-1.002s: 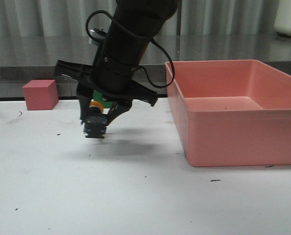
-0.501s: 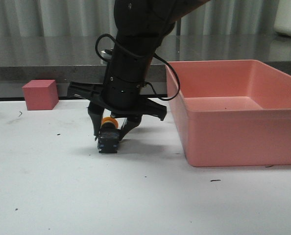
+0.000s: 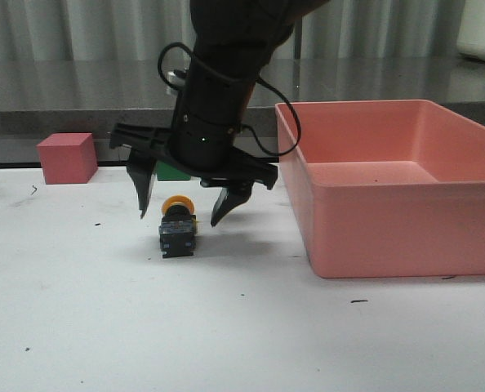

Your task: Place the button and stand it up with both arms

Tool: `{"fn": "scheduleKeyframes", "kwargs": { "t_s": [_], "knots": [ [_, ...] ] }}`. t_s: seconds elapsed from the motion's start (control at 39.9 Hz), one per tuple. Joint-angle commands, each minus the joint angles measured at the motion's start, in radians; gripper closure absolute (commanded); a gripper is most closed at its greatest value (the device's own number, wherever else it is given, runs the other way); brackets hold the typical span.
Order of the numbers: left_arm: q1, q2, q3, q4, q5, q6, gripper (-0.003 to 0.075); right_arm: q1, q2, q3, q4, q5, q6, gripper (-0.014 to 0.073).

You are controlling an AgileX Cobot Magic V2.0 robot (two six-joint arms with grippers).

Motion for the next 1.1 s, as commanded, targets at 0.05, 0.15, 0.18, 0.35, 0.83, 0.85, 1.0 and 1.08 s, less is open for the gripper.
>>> {"fn": "scheduleKeyframes", "kwargs": {
  "t_s": [0.05, 0.15, 0.18, 0.35, 0.83, 0.85, 1.0, 1.08],
  "knots": [
    [0.000, 0.015, -0.036, 0.000, -0.074, -0.007, 0.0174, -0.002, -0.159, -0.038, -0.052, -0.034, -0.028, 0.0028],
    [0.000, 0.015, -0.036, 0.000, -0.074, -0.007, 0.0174, -0.002, -0.204, -0.038, -0.057, -0.030, -0.082, 0.0263],
    [0.000, 0.015, -0.036, 0.000, -0.074, -0.007, 0.0174, -0.003, -0.217, -0.038, -0.057, -0.030, -0.090, 0.0349],
    [0.000, 0.015, -0.036, 0.000, -0.074, -0.007, 0.0174, -0.004, -0.295, -0.038, -0.059, -0.004, -0.111, 0.0655],
    [0.000, 0.015, -0.036, 0.000, -0.074, -0.007, 0.0174, -0.191, -0.609, 0.162, -0.065, 0.150, -0.407, 0.0658],
    [0.000, 0.015, -0.036, 0.000, -0.074, -0.007, 0.0174, -0.210, -0.631, 0.194, -0.065, 0.149, -0.417, 0.0658],
    [0.000, 0.015, -0.036, 0.000, -0.074, -0.007, 0.0174, -0.313, -0.816, 0.456, -0.078, 0.100, -0.434, 0.0658],
    [0.000, 0.015, -0.036, 0.000, -0.074, -0.007, 0.0174, -0.365, -0.913, 0.573, -0.083, 0.074, -0.434, 0.0658]
  ]
}}
